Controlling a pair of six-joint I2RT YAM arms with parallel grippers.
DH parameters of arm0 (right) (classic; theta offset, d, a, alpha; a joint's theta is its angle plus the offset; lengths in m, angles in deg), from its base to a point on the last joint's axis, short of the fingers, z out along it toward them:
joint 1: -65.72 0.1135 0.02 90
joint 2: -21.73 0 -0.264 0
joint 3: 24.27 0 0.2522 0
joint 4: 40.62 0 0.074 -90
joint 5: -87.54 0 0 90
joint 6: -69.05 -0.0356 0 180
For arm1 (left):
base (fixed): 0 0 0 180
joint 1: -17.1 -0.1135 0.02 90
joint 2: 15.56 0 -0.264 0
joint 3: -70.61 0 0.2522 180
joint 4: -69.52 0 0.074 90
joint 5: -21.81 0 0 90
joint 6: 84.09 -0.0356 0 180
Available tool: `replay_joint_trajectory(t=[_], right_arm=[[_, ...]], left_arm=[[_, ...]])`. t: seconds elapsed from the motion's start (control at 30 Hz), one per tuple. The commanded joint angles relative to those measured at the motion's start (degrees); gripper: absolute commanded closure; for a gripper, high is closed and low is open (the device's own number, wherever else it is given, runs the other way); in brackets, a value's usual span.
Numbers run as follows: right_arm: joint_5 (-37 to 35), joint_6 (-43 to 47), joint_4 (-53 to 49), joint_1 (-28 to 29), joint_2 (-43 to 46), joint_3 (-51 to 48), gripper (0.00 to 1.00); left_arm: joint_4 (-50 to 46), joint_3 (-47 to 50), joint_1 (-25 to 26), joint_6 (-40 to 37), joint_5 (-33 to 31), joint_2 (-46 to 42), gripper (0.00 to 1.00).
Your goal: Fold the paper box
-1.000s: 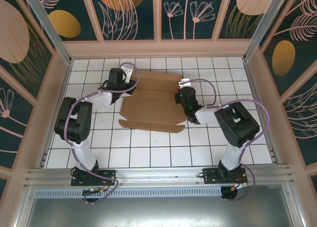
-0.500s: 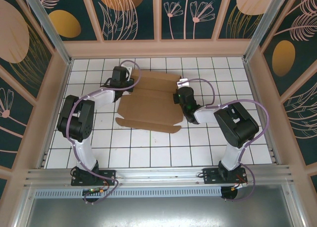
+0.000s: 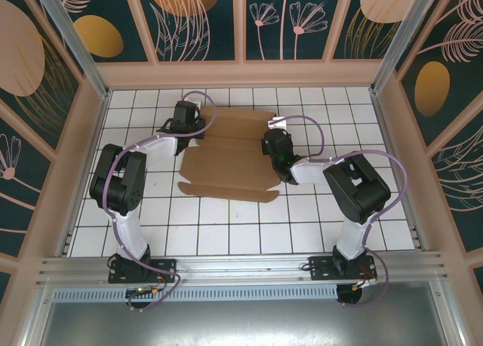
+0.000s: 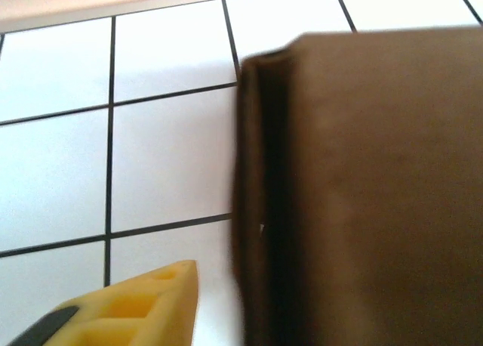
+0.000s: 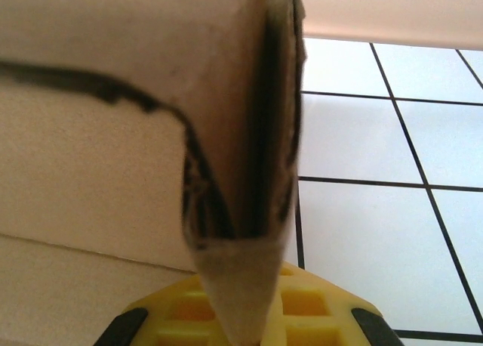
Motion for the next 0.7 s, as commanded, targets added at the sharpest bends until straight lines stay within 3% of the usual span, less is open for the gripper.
replay_joint_trajectory(t=[0.0, 0.2, 0.43, 0.67], right_arm=[[-1.2, -0.5, -9.3, -0.5, -3.4, -2.5, 1.0], [-0.2, 0.0, -8.5, -1.9, -1.6, -3.1, 0.95], [2.0, 1.0, -7.2, -2.2, 1.5, -4.1, 0.66], [7.7, 4.1, 0.4, -2.1, 8.4, -9.7, 0.35]], left_arm=[[1.2, 3.5, -0.5, 2.5, 4.9, -3.4, 0.55], [7.8, 10.8, -1.0, 6.9, 11.3, -10.6, 0.46], [10.1, 16.8, -1.0, 9.5, 13.8, -15.2, 0.4], [13.8, 20.7, -1.0, 10.4, 18.3, -19.7, 0.35]])
